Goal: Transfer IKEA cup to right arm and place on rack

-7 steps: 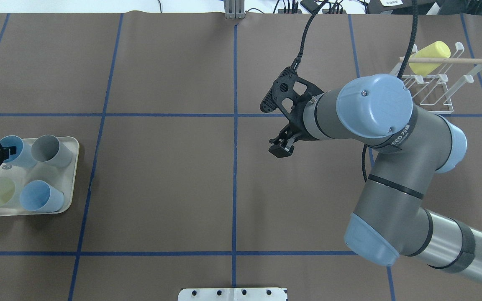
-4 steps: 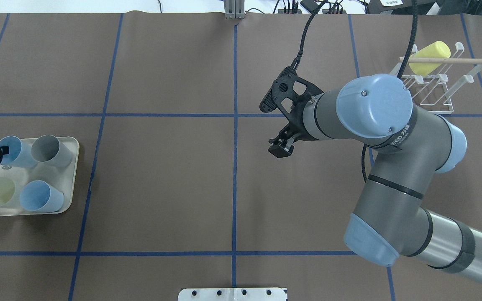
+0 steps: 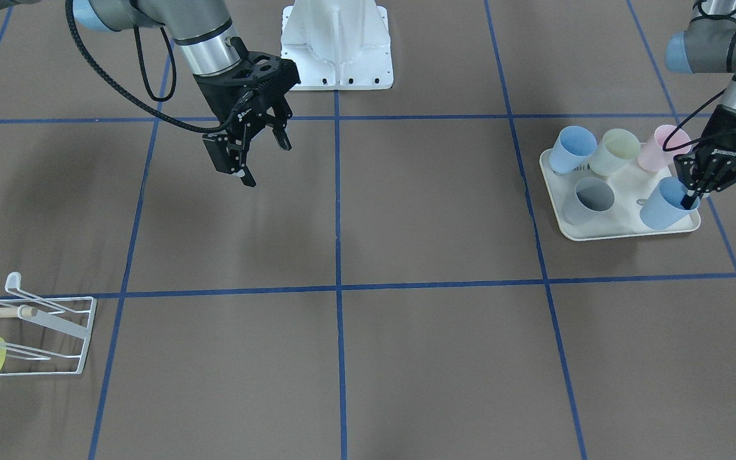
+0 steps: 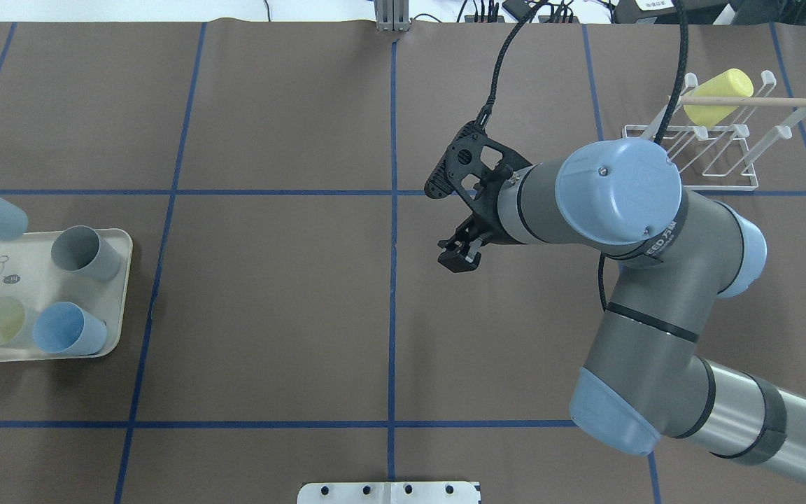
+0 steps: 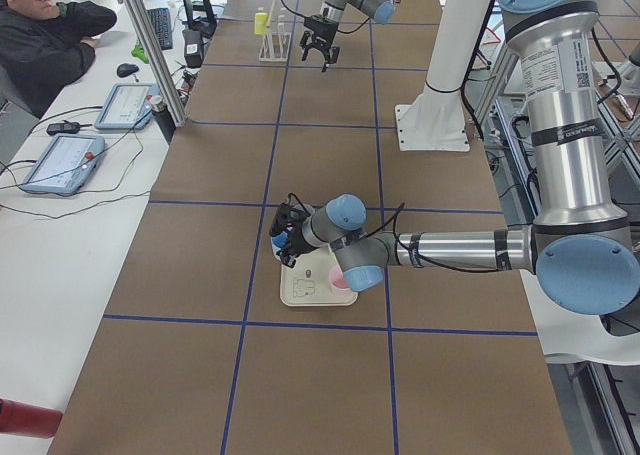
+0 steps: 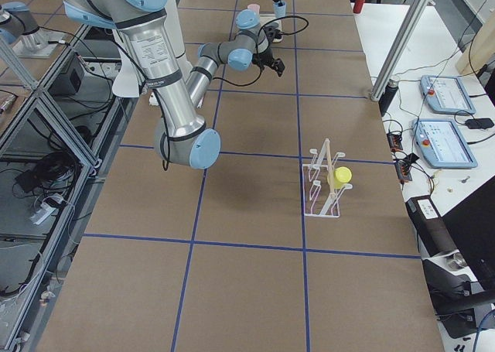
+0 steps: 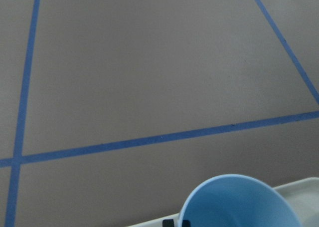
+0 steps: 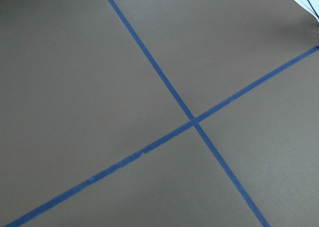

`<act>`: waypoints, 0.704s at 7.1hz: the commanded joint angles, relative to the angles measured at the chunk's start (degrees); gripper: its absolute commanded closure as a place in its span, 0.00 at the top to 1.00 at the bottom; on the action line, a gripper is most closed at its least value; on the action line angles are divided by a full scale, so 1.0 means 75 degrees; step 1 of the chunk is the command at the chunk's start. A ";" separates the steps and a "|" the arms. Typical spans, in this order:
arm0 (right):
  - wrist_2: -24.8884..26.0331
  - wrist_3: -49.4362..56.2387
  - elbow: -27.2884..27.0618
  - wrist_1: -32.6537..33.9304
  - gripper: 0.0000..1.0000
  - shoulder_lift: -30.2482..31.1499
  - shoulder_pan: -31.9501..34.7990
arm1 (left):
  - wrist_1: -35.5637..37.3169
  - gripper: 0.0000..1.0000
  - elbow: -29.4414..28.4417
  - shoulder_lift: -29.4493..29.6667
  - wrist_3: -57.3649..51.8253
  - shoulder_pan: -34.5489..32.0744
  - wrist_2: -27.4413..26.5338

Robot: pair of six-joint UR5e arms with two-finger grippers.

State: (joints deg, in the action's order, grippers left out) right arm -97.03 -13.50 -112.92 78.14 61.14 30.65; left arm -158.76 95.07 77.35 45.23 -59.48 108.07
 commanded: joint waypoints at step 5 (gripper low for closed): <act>0.1052 -0.0344 0.1530 -0.4387 0.99 0.0145 -0.1261 | 0.0251 0.00 0.2685 0.0792 0.4297 0.0229 0.2345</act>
State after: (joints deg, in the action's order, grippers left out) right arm -90.56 -16.07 -104.11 52.75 62.06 23.10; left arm -156.03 112.18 80.53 68.63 -59.68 123.33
